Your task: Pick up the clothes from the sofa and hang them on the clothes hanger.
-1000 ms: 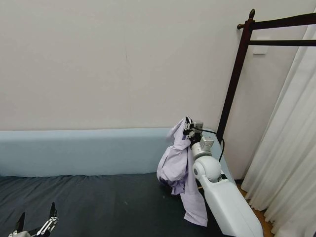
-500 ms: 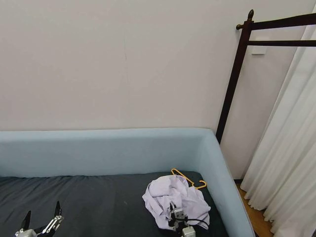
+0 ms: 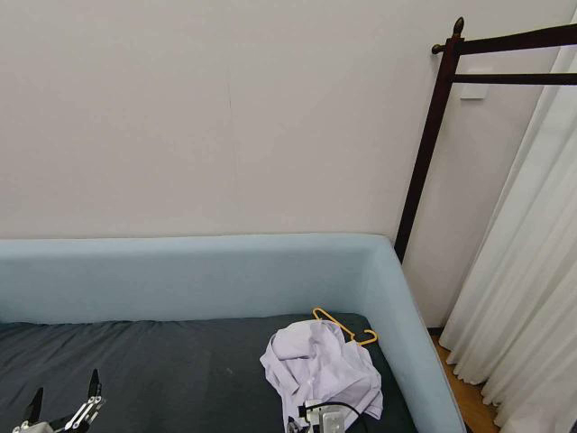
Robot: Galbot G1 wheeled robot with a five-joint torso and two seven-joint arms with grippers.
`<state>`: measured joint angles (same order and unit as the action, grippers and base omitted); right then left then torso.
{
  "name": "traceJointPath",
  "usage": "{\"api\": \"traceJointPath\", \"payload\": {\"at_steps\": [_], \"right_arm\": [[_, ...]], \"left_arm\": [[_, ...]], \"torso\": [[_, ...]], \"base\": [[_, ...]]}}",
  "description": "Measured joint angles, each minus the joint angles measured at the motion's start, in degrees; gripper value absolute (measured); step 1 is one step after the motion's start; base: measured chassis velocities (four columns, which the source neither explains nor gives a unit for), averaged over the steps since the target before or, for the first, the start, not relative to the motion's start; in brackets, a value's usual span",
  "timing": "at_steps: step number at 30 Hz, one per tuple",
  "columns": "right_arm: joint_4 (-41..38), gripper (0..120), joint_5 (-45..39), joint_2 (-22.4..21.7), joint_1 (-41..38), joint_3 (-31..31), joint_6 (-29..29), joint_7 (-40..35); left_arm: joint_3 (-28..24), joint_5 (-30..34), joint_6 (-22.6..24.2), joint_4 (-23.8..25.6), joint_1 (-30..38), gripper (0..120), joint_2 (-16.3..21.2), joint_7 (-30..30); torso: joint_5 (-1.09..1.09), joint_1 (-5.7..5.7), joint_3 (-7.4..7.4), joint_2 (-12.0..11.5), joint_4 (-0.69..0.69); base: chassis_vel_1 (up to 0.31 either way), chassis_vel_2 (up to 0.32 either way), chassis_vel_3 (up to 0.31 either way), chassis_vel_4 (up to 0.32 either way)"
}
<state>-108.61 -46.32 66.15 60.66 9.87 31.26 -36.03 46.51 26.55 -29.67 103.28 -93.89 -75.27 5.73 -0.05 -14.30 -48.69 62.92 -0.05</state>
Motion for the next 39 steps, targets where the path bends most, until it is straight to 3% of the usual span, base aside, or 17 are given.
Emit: {"api": "traceJointPath", "payload": {"at_steps": [2,4,5,8,9,12,18,24,39], "right_arm": [[5.6,74,5.8,-0.3,-3.3,-1.3,-7.8,7.6],[16.3,82,12.8,0.6,-8.0,-3.6,-16.6,18.8],[16.3,82,12.8,0.6,-8.0,-3.6,-16.6,18.8],[36.1,97,23.4,3.7,-15.6,-8.3,-26.8,37.3],[36.1,97,23.4,3.7,-15.6,-8.3,-26.8,37.3],[54.8,100,33.2,8.6,-21.8,-13.5,-35.4,49.0],[66.2,96,38.9,14.5,-26.8,-17.6,-32.7,44.4],[74.9,73,44.3,18.1,-30.0,-21.6,-30.5,40.6],[73.2,19,43.3,17.5,-28.8,-22.2,-31.7,42.1]], "left_arm": [[0.0,-0.7,0.0,0.2,-0.2,100,-0.5,0.0],[0.0,-1.4,0.0,0.6,-0.5,100,-1.0,0.0],[0.0,-1.4,0.0,0.6,-0.5,100,-1.0,0.0],[0.1,-2.4,0.0,1.1,-1.0,100,-1.5,0.0],[0.1,-2.4,0.0,1.1,-1.0,100,-1.5,0.0],[0.7,-2.7,0.2,1.8,-1.2,100,-1.7,0.0],[1.1,-3.2,0.4,1.9,-1.3,100,-1.9,0.0],[1.2,-3.2,0.4,1.7,-1.1,100,-2.4,0.0],[0.8,-3.2,0.4,0.9,-0.5,100,-2.2,0.1]], "torso": [[-0.02,0.0,0.0,0.0,0.02],[-0.03,-0.01,-0.01,0.0,0.03],[-0.03,-0.01,-0.01,0.0,0.03],[-0.01,-0.02,-0.02,0.0,0.04],[-0.01,-0.02,-0.02,0.0,0.04],[-0.02,-0.03,-0.02,0.0,0.02],[-0.01,-0.02,-0.01,0.0,0.05],[-0.01,-0.02,-0.01,0.0,0.03],[-0.01,-0.01,0.0,0.0,0.03]], "base": [[0.0,0.0,0.0,0.0],[0.0,0.0,0.0,0.0],[0.0,0.0,0.0,0.0],[0.0,0.0,0.0,0.0],[0.0,0.0,0.0,0.0],[0.0,0.0,0.0,0.0],[0.0,0.0,0.0,0.0],[0.0,0.0,0.0,0.0],[0.0,0.0,0.0,0.0]]}}
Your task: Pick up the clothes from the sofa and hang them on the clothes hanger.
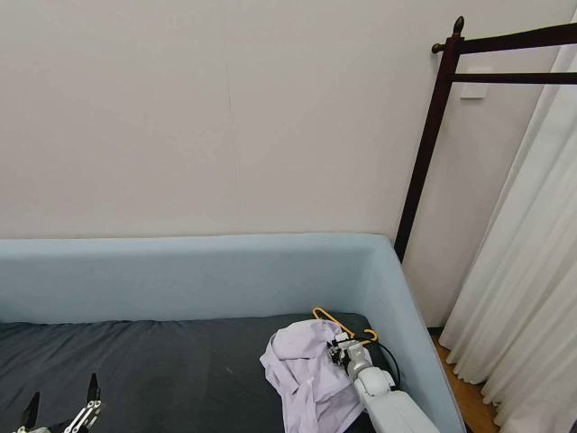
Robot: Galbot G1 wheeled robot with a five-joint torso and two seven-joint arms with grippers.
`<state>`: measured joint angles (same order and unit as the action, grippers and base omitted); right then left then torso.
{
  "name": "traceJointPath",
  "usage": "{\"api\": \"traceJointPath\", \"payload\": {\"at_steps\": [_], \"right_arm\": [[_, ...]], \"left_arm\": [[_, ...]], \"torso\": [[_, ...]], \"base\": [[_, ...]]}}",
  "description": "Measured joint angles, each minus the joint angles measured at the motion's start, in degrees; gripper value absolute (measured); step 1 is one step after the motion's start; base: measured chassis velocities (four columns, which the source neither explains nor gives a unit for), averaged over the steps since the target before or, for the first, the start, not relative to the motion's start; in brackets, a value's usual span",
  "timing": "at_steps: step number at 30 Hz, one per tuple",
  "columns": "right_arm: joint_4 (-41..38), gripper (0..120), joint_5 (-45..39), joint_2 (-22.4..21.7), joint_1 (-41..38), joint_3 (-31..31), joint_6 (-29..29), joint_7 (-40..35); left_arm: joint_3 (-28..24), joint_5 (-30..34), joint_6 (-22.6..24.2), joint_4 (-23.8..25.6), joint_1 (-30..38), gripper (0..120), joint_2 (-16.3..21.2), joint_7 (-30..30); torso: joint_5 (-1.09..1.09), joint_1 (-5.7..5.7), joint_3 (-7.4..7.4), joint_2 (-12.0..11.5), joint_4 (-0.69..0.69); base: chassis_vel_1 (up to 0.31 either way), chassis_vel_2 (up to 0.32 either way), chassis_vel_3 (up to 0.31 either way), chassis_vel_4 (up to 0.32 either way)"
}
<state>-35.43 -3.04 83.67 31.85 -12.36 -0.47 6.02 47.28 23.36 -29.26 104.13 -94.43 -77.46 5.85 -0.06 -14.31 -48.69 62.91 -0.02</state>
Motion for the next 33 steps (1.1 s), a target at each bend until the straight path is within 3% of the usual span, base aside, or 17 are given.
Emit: {"api": "traceJointPath", "payload": {"at_steps": [5,14,22,25,33], "right_arm": [[-2.2,0,-1.4,-0.6,0.6,0.9,-0.4,0.0],[-8.0,0,-4.9,-2.3,1.7,3.4,-0.8,-1.1],[-25.2,0,-16.5,-4.1,-0.2,6.1,-2.1,-8.4],[-35.3,0,-20.4,-4.9,-1.2,7.6,-1.2,-13.9],[-53.5,0,-16.9,-6.6,3.6,8.2,0.5,-20.0]], "left_arm": [[-0.1,0.2,-0.1,-0.3,0.1,100,0.2,0.1],[-0.3,0.4,-0.3,-0.6,0.3,100,0.3,0.3],[-0.3,1.3,-0.5,-0.6,0.5,100,0.7,0.4],[-0.3,1.7,-0.8,-0.7,0.6,100,0.8,0.4],[-0.3,2.4,-1.1,-0.8,0.7,100,1.3,0.4]], "torso": [[0.0,0.0,0.0,0.0,0.0],[0.0,0.0,0.0,0.0,0.0],[0.0,0.0,0.0,0.0,0.01],[0.0,0.0,0.0,0.0,0.01],[0.01,0.0,0.01,0.0,0.02]], "base": [[0.0,0.0,0.0,0.0],[0.0,0.0,0.0,0.0],[0.0,0.0,0.0,0.0],[0.0,0.0,0.0,0.0],[0.0,0.0,0.0,0.0]]}}
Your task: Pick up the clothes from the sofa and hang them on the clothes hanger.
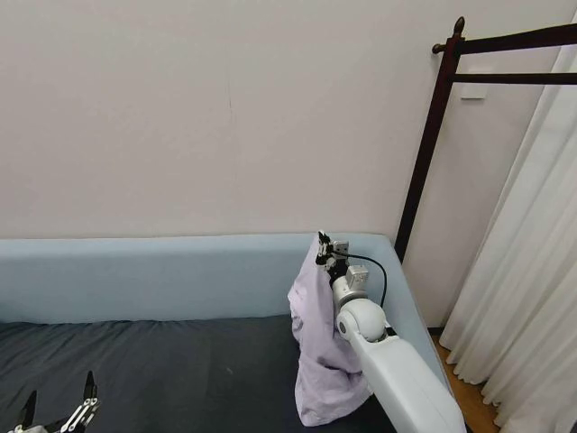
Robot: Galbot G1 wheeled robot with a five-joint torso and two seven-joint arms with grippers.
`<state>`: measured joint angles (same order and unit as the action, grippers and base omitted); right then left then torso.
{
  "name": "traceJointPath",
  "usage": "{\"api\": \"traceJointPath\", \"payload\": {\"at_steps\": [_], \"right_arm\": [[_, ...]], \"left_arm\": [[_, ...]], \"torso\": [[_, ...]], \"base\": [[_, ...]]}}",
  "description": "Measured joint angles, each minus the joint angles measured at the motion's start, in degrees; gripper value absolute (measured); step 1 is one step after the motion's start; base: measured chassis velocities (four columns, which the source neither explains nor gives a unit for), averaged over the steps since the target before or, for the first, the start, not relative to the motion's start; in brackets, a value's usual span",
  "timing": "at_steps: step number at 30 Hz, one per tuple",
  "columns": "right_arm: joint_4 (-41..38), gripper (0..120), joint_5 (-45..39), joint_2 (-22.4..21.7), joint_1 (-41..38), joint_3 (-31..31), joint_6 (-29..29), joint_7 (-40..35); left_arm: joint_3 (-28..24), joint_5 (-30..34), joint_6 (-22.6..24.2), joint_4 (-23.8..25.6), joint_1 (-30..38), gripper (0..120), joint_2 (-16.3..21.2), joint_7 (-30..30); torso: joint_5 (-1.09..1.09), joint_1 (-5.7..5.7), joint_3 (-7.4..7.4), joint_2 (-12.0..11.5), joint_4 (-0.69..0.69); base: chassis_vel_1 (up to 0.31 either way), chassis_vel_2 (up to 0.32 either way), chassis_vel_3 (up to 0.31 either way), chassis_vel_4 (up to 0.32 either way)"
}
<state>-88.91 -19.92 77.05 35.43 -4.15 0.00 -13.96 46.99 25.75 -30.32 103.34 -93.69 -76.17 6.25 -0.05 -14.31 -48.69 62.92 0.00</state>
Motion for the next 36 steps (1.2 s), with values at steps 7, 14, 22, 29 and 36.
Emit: {"api": "traceJointPath", "payload": {"at_steps": [7,14,22,29,36], "right_arm": [[-10.7,0,19.7,-6.6,25.6,-2.2,-1.4,-6.2],[-4.7,0,18.6,-9.6,36.1,4.4,-0.1,-6.8],[-10.3,5,-3.1,-11.4,35.7,11.8,21.6,-10.6],[-24.5,35,-22.5,-15.4,30.4,11.1,36.0,-14.2],[-15.7,56,-18.5,-16.7,20.8,8.4,27.5,-0.6]], "left_arm": [[-0.3,0.5,-0.6,-0.5,0.1,100,0.5,-0.1],[-2.0,-0.6,-0.3,0.5,0.6,100,0.1,-0.2],[-1.4,-0.9,-0.2,0.9,0.2,100,0.4,-0.2],[-0.1,0.0,-0.5,0.1,0.1,100,0.7,-0.2],[-0.3,-0.7,-0.4,-0.1,0.2,100,-0.1,-0.2]], "torso": [[-0.05,0.01,0.0,0.0,-0.08],[-0.02,0.02,0.01,0.0,-0.02],[-0.01,0.01,0.0,0.0,-0.01],[-0.01,0.0,0.0,0.0,-0.01],[0.0,0.0,-0.01,0.0,-0.02]], "base": [[0.0,0.0,0.0,0.0],[0.0,0.0,0.0,0.0],[0.0,0.0,0.0,0.0],[0.0,0.0,0.0,0.0],[0.0,0.0,0.0,0.0]]}}
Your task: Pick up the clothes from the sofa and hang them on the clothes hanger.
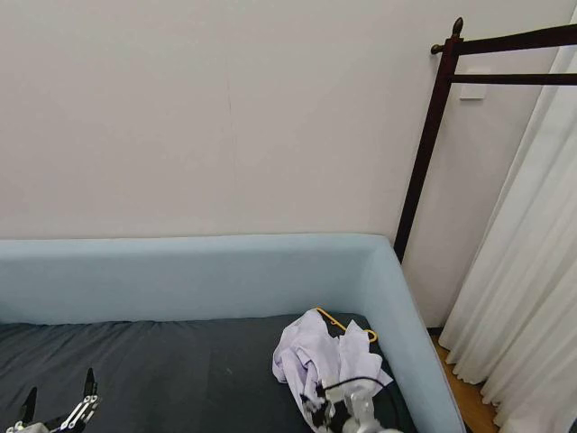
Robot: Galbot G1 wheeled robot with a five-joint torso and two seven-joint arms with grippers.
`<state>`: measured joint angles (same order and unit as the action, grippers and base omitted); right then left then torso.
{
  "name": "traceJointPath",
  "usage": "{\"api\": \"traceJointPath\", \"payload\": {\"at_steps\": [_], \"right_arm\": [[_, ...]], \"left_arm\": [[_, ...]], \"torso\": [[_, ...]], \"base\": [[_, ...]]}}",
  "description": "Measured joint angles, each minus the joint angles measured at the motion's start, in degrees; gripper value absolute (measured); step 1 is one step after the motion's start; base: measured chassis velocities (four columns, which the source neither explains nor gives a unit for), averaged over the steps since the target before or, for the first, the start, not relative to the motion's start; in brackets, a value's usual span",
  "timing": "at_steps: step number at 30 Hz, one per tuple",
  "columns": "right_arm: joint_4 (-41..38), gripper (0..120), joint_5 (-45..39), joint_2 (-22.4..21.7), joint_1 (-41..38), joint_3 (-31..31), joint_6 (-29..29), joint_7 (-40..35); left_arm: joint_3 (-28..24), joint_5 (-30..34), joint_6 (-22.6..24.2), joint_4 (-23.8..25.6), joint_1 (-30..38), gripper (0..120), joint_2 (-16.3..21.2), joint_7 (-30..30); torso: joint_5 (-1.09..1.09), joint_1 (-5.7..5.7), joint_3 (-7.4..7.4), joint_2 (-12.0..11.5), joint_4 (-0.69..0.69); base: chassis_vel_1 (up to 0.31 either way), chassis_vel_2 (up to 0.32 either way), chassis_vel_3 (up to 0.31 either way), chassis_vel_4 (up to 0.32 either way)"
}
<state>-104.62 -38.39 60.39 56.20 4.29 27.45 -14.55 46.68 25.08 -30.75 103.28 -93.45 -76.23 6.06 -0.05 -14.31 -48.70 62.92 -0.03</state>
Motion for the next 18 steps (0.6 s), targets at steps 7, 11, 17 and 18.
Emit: {"api": "traceJointPath", "payload": {"at_steps": [7,11,17,18], "right_arm": [[33.6,85,9.2,9.0,-15.6,-2.9,-18.0,23.8],[46.3,96,16.1,14.1,-20.2,-6.1,-20.2,29.5],[57.2,100,20.6,19.0,-23.7,-8.5,-16.2,22.2],[57.2,100,20.6,19.0,-23.7,-8.5,-16.2,22.2]], "left_arm": [[0.5,-1.1,0.1,0.5,-0.9,100,-0.6,0.0],[1.4,-1.1,0.1,0.8,-1.4,100,-0.8,0.0],[2.6,-1.6,-0.5,1.1,-2.1,100,-1.6,0.0],[2.6,-1.6,-0.5,1.1,-2.1,100,-1.6,0.0]], "torso": [[-0.01,-0.02,-0.01,0.0,0.03],[-0.02,-0.02,-0.01,0.0,0.03],[-0.01,-0.02,0.0,0.0,0.01],[-0.01,-0.02,0.0,0.0,0.01]], "base": [[0.0,0.0,0.0,0.0],[0.0,0.0,0.0,0.0],[0.0,0.0,0.0,0.0],[0.0,0.0,0.0,0.0]]}}
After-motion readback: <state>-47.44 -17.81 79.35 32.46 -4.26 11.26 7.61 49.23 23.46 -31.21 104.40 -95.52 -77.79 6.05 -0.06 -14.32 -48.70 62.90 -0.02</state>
